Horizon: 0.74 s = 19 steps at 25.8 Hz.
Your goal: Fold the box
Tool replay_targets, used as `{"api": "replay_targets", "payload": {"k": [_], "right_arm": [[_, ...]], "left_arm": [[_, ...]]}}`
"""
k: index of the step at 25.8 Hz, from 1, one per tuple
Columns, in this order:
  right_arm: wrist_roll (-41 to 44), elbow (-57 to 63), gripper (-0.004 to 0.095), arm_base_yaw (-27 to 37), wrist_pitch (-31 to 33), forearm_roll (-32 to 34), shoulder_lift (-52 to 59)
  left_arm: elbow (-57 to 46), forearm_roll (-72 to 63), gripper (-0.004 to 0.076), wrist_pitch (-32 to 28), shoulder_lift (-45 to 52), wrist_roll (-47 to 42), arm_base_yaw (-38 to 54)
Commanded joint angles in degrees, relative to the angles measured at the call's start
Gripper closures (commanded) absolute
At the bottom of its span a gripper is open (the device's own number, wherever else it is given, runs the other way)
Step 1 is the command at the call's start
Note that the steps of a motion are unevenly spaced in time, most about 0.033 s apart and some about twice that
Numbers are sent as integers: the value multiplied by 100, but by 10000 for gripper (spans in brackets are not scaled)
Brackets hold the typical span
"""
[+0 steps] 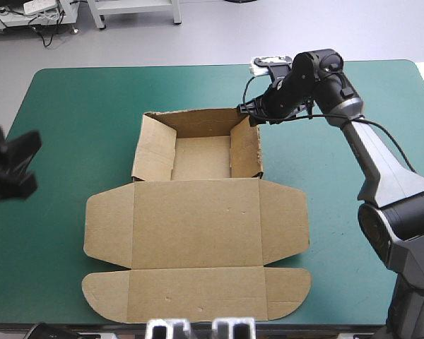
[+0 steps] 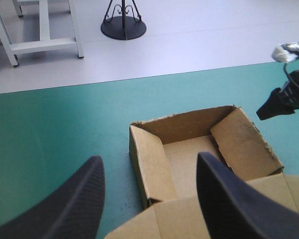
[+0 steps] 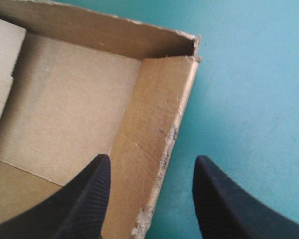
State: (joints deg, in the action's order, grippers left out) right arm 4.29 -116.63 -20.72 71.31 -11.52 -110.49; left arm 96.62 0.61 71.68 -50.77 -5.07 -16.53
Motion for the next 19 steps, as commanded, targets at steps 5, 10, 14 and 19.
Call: {"api": "replay_targets", "payload": {"k": [5,10,14,19], "right_arm": [[-43,157,437,37,65,-331,-193],[-134,157,654,37,65,-369,-409],[-175,147,929,37,65,-276,-432],[-265,136,927,155,65,312,-144]], "left_arm": [[-2378,96,379,-78,3031,12,2],[-2924,-11,464,107,3755,12,2],[-2971,-146,489,242,3635,12,2],[-2971,-145,515,242,3394,12,2]]}}
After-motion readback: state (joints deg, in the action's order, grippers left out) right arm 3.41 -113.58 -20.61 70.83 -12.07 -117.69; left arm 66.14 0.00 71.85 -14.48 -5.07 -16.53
